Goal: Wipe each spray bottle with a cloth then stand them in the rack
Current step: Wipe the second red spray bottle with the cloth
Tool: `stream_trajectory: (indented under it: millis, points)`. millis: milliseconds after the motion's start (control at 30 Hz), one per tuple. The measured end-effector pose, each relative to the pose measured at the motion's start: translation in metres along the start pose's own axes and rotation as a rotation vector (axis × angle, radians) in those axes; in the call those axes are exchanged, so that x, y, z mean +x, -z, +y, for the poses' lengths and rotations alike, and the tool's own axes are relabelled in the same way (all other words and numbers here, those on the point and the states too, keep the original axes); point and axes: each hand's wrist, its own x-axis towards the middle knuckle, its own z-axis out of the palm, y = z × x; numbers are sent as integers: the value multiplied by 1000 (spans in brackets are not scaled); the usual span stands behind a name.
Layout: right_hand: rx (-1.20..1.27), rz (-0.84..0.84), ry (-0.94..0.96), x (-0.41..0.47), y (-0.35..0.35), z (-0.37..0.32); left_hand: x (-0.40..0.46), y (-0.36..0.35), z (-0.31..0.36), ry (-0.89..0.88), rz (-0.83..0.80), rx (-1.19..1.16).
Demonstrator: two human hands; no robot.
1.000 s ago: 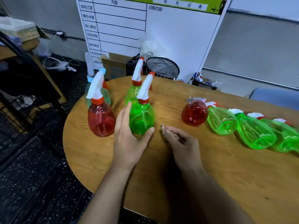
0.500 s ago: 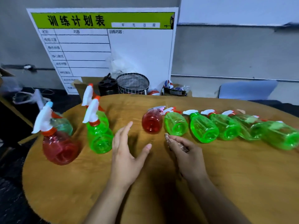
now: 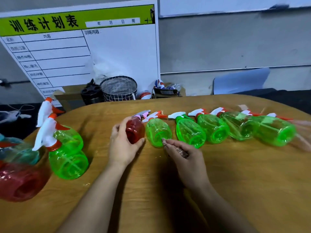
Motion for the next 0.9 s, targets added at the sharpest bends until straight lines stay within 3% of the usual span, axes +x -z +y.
stream_trajectory:
  millis: [133,267,367,433,500,633,733,900]
  points:
    - [5,-1,-10,-11,-1,-2,-15,19,-8,-8,94,-116]
    - [90,32,-16,-29,-15,-11,-57,44,13,114,198,-660]
    - [172,66,-47,-47,-28,-13,-103,48,46,240,116,-1113]
    - [273,90,-74,-59,-33,-15,-130,43,58,309,-7,-1256]
    - [327,141,-85,-70,-29,-19,-152,34,61,342,-132,-1276]
    - [199,221,-2,-85,-5,-38,-171,24,59,279,-299,-1204]
    - [184,217,24,-93,3,-46,-169,25,63,238,-352,-1292]
    - [-134,54,153,-95,11,-40,-168,28,65,251,-321,-1344]
